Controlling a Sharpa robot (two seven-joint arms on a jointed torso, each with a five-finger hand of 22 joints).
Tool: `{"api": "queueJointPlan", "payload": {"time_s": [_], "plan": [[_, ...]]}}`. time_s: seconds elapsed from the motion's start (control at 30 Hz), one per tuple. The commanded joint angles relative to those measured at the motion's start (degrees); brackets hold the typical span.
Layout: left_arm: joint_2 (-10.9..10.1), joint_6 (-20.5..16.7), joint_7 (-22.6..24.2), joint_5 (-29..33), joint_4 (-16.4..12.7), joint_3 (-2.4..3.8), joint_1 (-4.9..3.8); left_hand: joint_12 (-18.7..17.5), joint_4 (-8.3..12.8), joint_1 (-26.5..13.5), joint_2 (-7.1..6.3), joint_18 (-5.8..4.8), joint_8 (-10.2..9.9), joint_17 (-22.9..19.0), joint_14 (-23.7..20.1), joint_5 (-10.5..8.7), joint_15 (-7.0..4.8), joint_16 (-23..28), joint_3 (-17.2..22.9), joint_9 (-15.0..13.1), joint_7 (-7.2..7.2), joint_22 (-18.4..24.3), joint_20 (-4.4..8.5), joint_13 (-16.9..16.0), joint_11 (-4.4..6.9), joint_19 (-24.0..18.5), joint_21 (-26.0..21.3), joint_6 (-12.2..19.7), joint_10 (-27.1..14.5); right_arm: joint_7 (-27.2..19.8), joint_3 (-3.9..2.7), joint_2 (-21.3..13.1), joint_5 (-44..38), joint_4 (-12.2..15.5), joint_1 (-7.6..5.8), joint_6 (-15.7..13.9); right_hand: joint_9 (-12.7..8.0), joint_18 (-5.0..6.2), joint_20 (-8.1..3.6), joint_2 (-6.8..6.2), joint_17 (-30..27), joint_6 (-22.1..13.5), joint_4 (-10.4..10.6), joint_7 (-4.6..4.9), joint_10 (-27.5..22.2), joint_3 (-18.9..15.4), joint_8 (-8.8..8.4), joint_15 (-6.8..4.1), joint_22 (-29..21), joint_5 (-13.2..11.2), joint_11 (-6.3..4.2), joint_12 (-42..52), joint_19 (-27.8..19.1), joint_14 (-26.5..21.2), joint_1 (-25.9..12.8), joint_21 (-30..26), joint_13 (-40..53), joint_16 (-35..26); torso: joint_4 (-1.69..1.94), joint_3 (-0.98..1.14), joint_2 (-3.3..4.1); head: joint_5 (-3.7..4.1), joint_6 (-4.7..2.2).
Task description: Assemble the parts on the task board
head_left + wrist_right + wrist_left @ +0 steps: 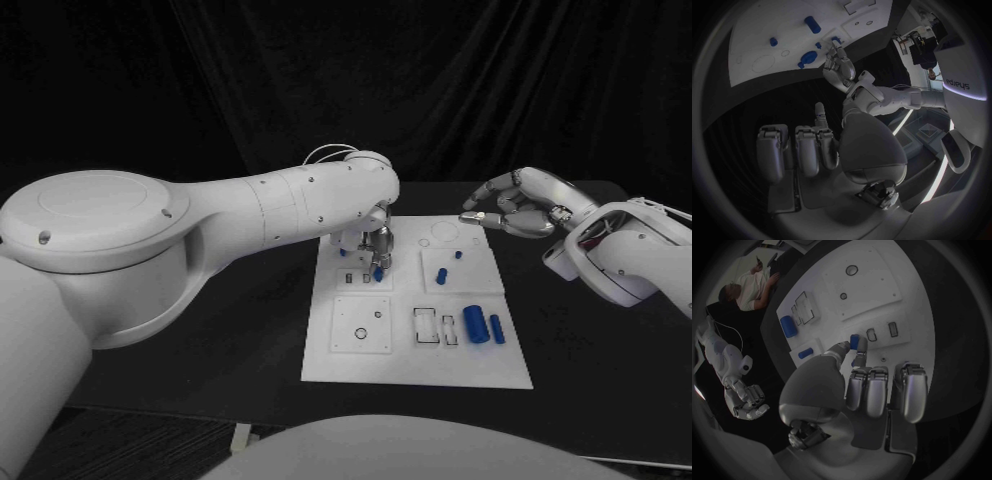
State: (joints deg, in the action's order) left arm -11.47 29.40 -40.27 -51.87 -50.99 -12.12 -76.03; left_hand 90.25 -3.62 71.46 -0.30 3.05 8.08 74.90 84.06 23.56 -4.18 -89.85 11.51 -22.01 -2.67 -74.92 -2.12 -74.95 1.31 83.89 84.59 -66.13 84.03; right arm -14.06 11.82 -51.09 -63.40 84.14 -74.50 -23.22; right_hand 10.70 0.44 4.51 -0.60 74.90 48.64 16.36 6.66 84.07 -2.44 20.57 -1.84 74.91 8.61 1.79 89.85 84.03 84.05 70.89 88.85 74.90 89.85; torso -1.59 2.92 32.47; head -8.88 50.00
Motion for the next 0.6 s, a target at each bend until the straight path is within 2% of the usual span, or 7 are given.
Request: {"api": "queueJointPlan", "payload": {"time_s": [0.03, 0.23, 0.6], "plan": [[-0.2, -1.22, -2.57, 0.39, -0.35, 0.06, 0.09, -0.25, 2.96, -0.87, 0.26, -0.8, 0.23, 15.1, 5.94, -0.32, -0.58, -0.15, 3.74, -0.4, 0.16, -6.32, 0.39, -15.05, 0.54, 0.75, -0.45, -0.15, 5.97, 0.9, -0.04, 0.0, 0.0, -0.06, 0.17, 0.28, 0.05, -0.02, 0.37, 0.44, 15.1, 0.49, -0.1, -0.08, 5.93, -0.32, -0.06, 0.51, 14.53, 0.21, 0.4, 0.15, 4.99, 5.95, 0.12, -0.19, 15.1, 0.15, -0.01, -0.01, -0.05, -0.1, 0.0], [-1.17, -2.41, -2.7, 0.39, -1.15, 0.06, 0.07, -0.25, 2.85, -2.15, 0.02, -0.8, 0.28, 15.1, 5.94, -0.32, -0.68, -0.15, 4.55, -0.95, 0.23, -6.32, 0.49, -15.05, 0.62, 0.83, -0.53, -0.04, 5.97, 1.07, -0.04, -0.08, 0.0, -0.12, 0.18, 0.34, 0.05, -0.02, 0.37, 0.44, 15.1, 0.49, -0.1, -0.08, 5.93, -0.32, -0.06, 0.51, 14.53, 0.21, 0.4, 0.15, 4.99, 5.95, 0.12, -0.19, 15.1, 0.15, 0.02, -0.04, -0.02, -0.17, 0.0], [-3.33, -3.14, -2.84, 0.17, -2.39, 0.04, 0.05, -0.25, 2.26, -4.54, -0.13, -0.76, 0.65, 15.1, 5.94, -0.44, -0.86, -0.15, 5.76, -2.21, 0.41, -6.16, 0.67, -15.05, 0.81, 0.85, -0.79, -0.15, 5.97, 1.47, -0.04, -0.11, 0.0, -0.2, 0.21, 0.6, 0.05, -0.01, 0.41, 0.46, 15.1, 0.56, -0.14, -0.07, 5.93, -0.35, -0.05, 0.54, 14.52, 0.27, 0.42, 0.15, 4.96, 5.95, 0.25, -0.22, 15.1, 0.15, -0.03, 0.04, -0.06, -0.3, 0.0]]}}
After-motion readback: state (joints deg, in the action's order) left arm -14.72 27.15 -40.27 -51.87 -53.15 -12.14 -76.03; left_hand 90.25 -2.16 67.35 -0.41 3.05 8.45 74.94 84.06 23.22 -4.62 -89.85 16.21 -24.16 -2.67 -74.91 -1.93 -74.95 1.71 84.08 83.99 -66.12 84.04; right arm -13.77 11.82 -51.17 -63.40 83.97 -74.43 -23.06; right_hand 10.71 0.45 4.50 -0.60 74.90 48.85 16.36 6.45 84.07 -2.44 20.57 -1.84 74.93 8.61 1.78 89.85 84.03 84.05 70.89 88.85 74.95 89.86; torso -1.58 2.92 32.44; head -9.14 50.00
